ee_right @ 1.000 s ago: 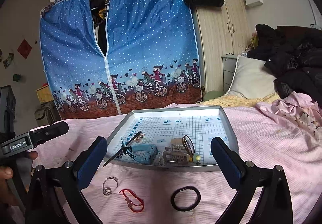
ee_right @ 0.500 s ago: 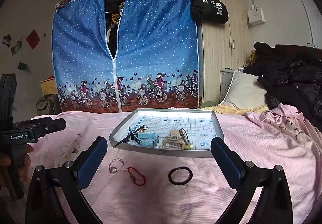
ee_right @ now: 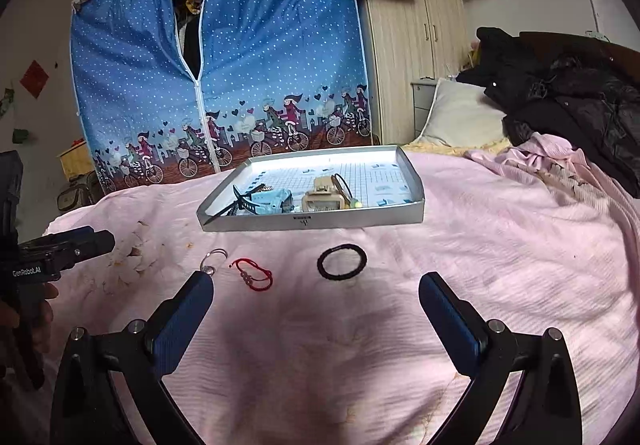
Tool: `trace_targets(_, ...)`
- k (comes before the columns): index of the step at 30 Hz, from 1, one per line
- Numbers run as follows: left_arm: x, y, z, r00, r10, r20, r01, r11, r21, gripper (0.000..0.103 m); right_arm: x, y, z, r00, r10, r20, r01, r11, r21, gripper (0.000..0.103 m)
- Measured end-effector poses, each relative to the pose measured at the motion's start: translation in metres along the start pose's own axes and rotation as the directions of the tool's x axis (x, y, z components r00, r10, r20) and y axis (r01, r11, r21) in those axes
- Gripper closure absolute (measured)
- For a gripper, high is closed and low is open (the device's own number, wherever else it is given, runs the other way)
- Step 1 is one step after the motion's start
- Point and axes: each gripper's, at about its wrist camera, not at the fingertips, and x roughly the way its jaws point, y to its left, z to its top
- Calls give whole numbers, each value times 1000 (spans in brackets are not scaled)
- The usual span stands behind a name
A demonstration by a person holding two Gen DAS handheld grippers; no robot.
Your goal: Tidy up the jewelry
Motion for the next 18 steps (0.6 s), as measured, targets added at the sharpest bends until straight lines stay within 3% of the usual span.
trace_targets(18, 33, 13, -24, 986, 25, -162, -31, 999, -38, 2, 19, -5, -18, 991, 8, -131, -2, 999, 46, 0)
